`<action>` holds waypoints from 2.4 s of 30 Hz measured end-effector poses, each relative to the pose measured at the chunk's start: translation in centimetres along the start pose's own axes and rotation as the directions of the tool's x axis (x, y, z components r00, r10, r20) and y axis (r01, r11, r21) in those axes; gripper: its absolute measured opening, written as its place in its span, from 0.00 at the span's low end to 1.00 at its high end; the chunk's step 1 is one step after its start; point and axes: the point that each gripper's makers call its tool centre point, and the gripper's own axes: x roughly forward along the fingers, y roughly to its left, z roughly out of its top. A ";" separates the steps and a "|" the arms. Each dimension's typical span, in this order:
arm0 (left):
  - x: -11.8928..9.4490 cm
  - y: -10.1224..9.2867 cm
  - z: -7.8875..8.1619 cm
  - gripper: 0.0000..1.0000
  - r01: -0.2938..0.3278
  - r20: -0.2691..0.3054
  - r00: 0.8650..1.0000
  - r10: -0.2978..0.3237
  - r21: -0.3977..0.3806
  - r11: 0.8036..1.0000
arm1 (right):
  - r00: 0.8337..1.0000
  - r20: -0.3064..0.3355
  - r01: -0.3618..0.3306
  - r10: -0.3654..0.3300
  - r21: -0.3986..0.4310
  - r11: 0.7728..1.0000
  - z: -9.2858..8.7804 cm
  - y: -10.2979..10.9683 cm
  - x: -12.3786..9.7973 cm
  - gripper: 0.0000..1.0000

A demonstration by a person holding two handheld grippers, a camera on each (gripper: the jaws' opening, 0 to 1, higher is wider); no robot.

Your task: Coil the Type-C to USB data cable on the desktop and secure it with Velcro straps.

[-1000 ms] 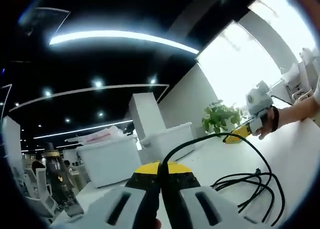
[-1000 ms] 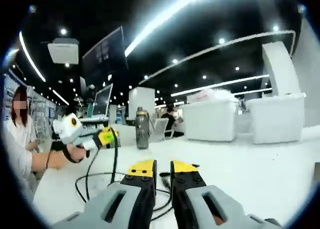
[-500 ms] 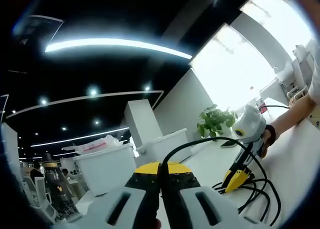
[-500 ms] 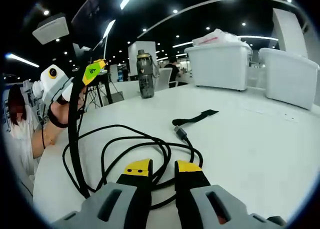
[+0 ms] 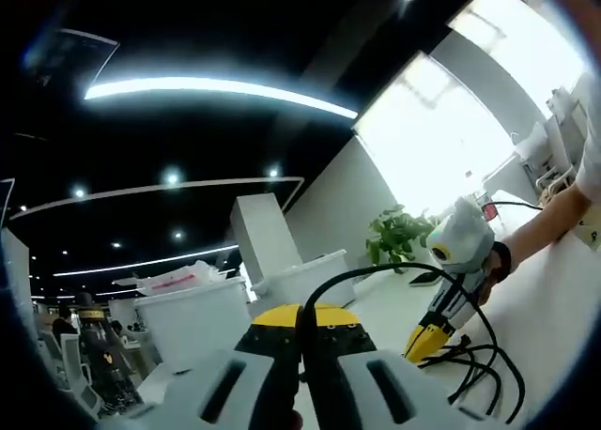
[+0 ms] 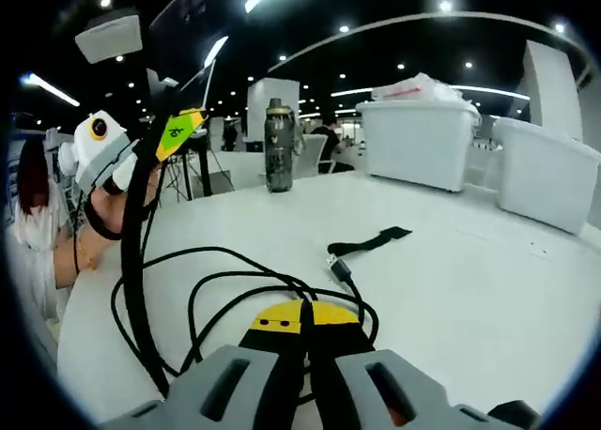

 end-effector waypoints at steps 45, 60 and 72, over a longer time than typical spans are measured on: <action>0.6 -2.8 -0.4 0.05 0.011 -0.018 1.000 -0.008 0.190 0.982 | 0.838 0.546 0.108 0.021 -0.203 0.973 12.1 3.4 -7.7 0.01; 0.6 -2.9 0.0 0.17 0.013 0.009 1.000 -0.015 0.155 0.988 | 0.804 0.560 -0.164 0.198 -0.112 0.980 12.0 6.6 -7.6 0.01; 0.4 -2.0 -0.5 0.06 0.003 -0.043 0.999 0.009 0.283 0.959 | 0.842 0.529 -0.102 0.111 -0.046 0.994 10.9 4.1 -7.3 0.07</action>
